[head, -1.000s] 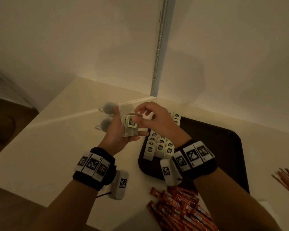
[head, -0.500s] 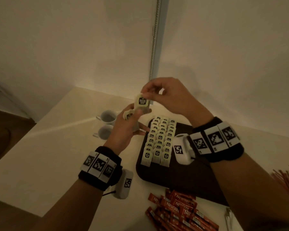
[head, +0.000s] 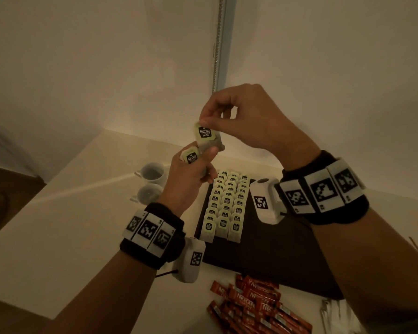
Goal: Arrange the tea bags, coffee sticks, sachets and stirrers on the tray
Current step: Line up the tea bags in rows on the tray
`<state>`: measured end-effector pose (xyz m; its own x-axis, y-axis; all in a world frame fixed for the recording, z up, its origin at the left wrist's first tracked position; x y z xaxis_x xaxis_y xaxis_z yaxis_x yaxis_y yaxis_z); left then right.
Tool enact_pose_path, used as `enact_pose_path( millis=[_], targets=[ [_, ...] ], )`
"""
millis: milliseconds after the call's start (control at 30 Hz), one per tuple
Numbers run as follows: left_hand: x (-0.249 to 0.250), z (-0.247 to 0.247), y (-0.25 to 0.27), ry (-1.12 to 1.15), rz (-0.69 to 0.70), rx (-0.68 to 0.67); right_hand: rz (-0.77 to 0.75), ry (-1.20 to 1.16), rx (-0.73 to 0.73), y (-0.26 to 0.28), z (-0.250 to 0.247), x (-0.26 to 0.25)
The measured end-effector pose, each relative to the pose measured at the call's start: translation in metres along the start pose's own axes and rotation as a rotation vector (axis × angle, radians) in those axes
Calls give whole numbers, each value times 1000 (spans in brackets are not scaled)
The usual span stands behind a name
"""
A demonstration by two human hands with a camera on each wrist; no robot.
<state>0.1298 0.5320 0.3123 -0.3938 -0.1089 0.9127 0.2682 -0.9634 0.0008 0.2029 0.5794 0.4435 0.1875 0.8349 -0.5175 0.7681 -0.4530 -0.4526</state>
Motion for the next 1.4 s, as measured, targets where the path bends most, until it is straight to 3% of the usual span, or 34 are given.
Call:
enact_pose_path(
  millis=[267, 567, 700, 967, 1067, 1167, 1267, 1400],
  targets=[
    [0, 12, 7, 0, -25, -98, 16, -24, -17, 5, 3, 2],
    [10, -3, 3, -33, 35, 14, 31, -103, 40, 12, 7, 11],
    [2, -8, 3, -102, -1, -40, 39, -154, 109, 18, 7, 23],
    [-5, -8, 9, -99, -10, 21, 41, -193, 139, 23, 9, 29],
    [-10, -6, 9, -94, -44, 4, 46, -200, 153, 25, 8, 29],
    [-23, -14, 8, -79, -182, -3, 100, -211, 173, 37, 7, 37],
    [-44, -33, 9, 43, -362, 0, 207, -179, 83, 66, 27, 58],
    [-58, -59, 16, 134, -440, 30, 471, -143, -225, 131, 98, 103]
  ],
)
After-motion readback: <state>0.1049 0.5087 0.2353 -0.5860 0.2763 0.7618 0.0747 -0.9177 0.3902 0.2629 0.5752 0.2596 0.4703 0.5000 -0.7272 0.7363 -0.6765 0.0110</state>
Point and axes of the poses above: each hand's wrist, its own y-axis away from the middle knuckle, its own z-axis out of the palm, x = y × z, the point moved 8 cm from there along -y, towards the middle knuckle, and after that the axes turned 8 degrees about -z, right-handed, at the moved point
